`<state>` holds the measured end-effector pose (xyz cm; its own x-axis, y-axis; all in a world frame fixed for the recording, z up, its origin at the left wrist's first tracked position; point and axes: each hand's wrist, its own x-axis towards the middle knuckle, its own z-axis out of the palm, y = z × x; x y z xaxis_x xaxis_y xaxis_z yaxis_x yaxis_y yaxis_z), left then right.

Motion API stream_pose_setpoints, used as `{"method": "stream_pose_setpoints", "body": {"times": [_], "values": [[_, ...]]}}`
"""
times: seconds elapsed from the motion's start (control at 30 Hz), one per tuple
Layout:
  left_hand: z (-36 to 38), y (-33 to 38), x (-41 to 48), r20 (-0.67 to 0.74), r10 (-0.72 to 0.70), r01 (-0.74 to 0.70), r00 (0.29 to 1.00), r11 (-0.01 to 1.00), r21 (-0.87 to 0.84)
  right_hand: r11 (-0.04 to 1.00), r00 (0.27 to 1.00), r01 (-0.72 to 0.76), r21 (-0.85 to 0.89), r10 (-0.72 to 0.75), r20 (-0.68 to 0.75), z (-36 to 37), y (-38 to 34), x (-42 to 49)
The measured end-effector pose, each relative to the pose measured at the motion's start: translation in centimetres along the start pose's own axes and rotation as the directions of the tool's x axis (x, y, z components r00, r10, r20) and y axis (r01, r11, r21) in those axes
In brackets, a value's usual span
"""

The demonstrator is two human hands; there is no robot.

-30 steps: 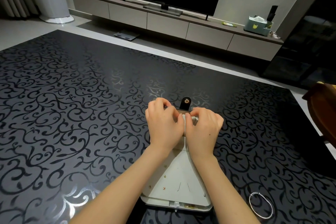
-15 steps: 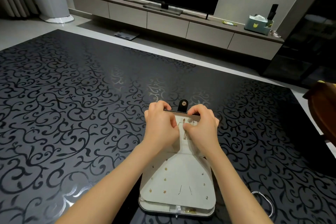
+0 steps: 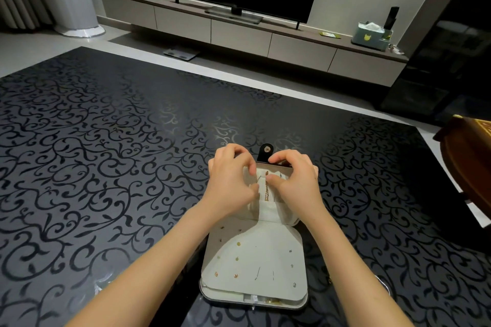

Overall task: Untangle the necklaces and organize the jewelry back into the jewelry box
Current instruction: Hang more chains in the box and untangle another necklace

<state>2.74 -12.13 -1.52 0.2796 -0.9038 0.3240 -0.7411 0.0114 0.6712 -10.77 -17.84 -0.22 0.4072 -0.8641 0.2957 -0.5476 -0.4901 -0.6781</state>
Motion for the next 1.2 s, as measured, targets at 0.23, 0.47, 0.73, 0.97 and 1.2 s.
{"method": "stream_pose_setpoints", "body": {"times": [0.23,0.47,0.73,0.97,1.2], "values": [[-1.6,-0.4,-0.4,-0.1,0.101,-0.109,0.99,0.99,-0.086,1.0,1.0,0.02,0.011,-0.02,0.001,-2.6,-0.2,0.1],[-1.2,-0.6,1.2,-0.01,0.05,-0.051,0.999,0.998,-0.048,0.989,0.987,-0.143,0.038,0.14,0.076,-3.1,1.0,-0.4],[-0.5,0.2,0.6,0.116,-0.061,0.041,0.991,0.985,0.168,0.89,0.916,-0.39,0.237,0.349,0.197,-2.2,2.8,-0.8],[-1.4,3.9,-1.2,0.117,0.123,-0.147,0.986,0.962,0.231,0.894,0.894,-0.41,0.181,0.354,0.276,-2.7,3.1,-0.2],[-1.6,7.9,-3.5,0.098,0.269,-0.284,0.958,0.936,0.21,0.942,0.926,-0.314,0.119,0.276,0.259,-6.7,3.6,-3.0]]}}
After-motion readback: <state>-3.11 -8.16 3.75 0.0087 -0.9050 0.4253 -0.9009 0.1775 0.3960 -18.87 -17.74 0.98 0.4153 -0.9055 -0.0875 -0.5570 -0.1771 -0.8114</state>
